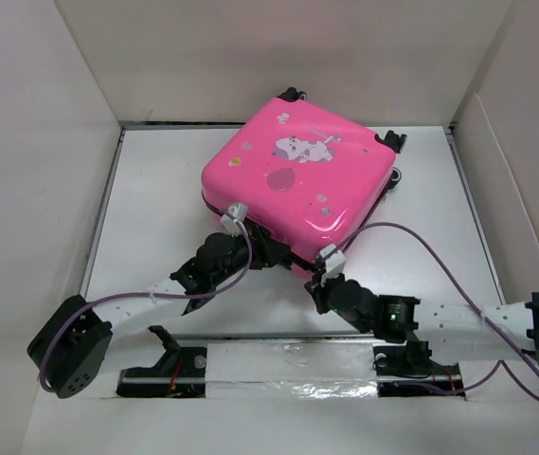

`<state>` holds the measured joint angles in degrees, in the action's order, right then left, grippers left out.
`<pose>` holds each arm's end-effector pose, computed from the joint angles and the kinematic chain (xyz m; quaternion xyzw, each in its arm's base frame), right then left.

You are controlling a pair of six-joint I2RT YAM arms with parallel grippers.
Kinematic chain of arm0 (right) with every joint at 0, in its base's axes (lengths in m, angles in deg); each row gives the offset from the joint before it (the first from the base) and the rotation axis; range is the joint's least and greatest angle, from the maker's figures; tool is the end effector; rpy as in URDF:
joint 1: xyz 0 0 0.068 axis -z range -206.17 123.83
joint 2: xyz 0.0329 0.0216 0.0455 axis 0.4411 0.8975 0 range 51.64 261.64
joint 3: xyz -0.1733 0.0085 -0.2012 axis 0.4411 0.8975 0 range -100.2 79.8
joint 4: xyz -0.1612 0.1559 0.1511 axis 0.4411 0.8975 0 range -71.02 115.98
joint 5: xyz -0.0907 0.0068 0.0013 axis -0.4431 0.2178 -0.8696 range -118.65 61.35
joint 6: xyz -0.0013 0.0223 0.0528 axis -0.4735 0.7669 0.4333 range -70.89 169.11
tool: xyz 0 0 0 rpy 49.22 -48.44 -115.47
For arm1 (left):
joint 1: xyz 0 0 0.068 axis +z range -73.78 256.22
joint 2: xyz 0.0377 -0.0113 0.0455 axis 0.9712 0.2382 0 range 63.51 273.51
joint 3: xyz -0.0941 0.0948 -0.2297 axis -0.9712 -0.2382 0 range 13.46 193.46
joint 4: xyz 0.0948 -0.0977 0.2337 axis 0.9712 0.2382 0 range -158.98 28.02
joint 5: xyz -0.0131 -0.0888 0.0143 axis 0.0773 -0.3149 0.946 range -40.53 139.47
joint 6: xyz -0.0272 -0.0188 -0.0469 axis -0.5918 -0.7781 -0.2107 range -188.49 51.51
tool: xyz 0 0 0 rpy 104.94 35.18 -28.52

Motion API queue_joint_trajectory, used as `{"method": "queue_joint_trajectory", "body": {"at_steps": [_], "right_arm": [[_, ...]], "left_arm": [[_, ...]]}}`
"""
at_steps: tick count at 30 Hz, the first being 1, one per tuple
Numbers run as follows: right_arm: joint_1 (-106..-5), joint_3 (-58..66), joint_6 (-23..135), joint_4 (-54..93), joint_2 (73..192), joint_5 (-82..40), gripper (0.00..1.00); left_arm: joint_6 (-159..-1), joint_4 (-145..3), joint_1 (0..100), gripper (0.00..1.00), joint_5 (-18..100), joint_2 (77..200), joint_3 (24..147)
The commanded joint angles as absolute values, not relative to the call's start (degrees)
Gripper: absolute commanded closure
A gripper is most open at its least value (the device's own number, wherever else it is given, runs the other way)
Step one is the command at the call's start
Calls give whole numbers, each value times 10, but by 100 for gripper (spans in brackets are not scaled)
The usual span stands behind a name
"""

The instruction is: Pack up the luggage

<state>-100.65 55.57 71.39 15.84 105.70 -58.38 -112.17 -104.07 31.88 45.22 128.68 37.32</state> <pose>0.0777 0.2044 0.1977 -0.2410 0.7981 0.2341 0.5001 0.1816 -0.1817 0.2110 0.0291 0.7437 -0.4835 0.4608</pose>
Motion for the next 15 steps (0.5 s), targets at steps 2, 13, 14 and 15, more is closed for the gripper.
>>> {"method": "queue_joint_trajectory", "body": {"at_steps": [2, 13, 14, 15], "right_arm": [[-1068, 464, 723, 15, 1172, -570, 100], [-1022, 481, 691, -194, 1268, -533, 100], [-1022, 502, 695, -187, 1252, -520, 100], [-1022, 510, 699, -172, 1236, -502, 100]], "left_arm": [[-1139, -1165, 317, 51, 510, 1313, 412], [-1107, -983, 451, 37, 605, 1106, 409], [-1109, -978, 468, 34, 608, 1095, 417], [-1116, -973, 486, 31, 611, 1090, 425]]}}
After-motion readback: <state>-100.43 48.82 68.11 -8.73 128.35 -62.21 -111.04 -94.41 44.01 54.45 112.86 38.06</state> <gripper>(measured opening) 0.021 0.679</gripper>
